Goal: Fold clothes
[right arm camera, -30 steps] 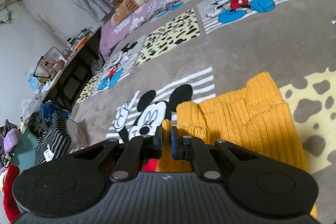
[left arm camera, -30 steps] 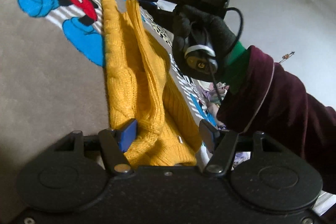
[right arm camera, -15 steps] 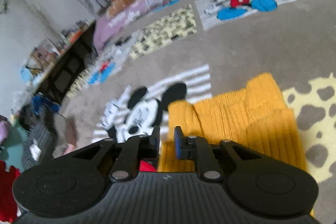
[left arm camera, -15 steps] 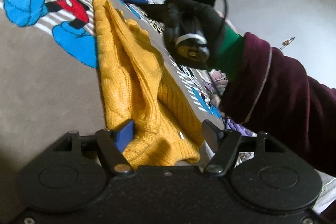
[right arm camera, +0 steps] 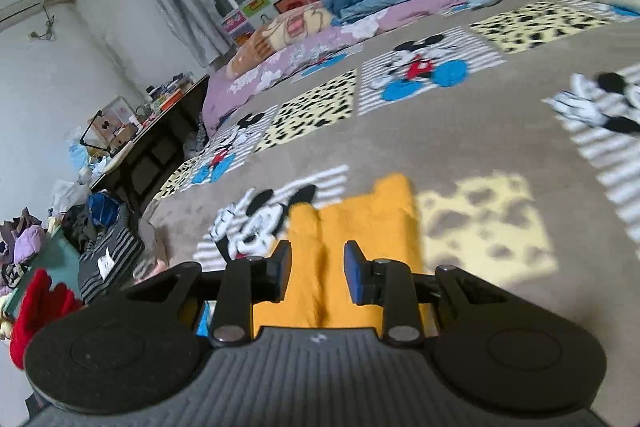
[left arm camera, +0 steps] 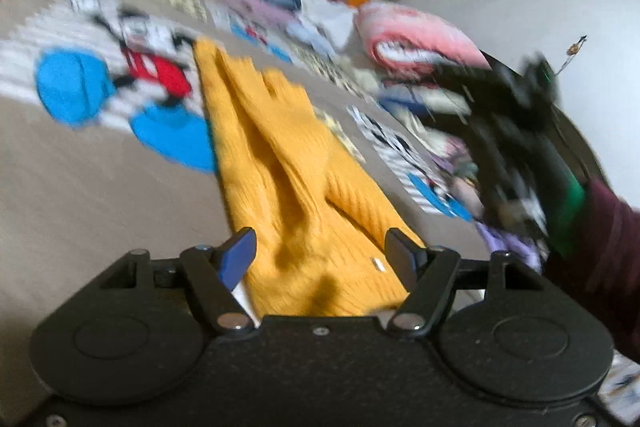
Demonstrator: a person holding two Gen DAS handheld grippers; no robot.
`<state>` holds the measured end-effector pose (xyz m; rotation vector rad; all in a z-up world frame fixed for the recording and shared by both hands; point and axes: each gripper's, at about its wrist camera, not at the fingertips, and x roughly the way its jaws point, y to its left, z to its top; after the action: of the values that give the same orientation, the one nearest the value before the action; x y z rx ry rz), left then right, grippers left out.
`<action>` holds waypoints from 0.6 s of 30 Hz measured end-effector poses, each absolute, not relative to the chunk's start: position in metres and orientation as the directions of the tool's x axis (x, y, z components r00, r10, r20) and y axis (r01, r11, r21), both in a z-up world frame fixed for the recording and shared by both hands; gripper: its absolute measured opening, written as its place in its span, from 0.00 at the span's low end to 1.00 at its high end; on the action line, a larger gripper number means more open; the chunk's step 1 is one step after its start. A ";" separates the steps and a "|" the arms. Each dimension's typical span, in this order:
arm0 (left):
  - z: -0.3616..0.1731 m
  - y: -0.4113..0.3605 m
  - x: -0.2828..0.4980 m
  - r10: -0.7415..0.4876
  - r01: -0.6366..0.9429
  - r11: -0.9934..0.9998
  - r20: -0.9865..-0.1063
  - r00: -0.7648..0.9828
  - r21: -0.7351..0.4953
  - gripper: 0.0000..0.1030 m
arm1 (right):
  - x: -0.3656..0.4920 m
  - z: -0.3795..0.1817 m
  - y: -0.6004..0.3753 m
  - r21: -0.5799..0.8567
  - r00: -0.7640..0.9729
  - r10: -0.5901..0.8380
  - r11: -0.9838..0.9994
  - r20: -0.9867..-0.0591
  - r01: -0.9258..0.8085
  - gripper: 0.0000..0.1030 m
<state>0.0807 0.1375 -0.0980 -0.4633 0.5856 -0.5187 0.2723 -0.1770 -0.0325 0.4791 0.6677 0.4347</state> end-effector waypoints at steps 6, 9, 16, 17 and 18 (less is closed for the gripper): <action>-0.077 0.115 0.067 -0.421 0.298 0.882 -0.326 0.847 -0.364 0.56 | 0.188 -0.070 -0.219 0.541 0.735 0.494 0.815 -0.464 -0.206 0.30; -0.073 0.097 0.071 -0.367 0.278 0.918 -0.345 0.864 -0.282 0.46 | 0.154 -0.088 -0.225 0.514 0.747 0.487 0.827 -0.452 -0.228 0.30; -0.056 0.050 0.113 -0.337 0.337 0.939 -0.397 0.854 -0.072 0.42 | 0.111 -0.114 -0.212 0.455 0.753 0.502 0.838 -0.426 -0.302 0.30; -0.052 0.043 0.121 -0.335 0.351 0.936 -0.403 0.852 -0.035 0.38 | 0.106 -0.117 -0.209 0.449 0.754 0.502 0.839 -0.424 -0.307 0.30; -0.050 0.039 0.127 -0.334 0.360 0.933 -0.408 0.850 -0.013 0.38 | 0.101 -0.120 -0.207 0.443 0.756 0.500 0.841 -0.421 -0.310 0.30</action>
<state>0.1266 0.0393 -0.0501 0.0646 0.4175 -0.3659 0.1014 -0.2068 -0.1198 0.3612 0.5566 0.4521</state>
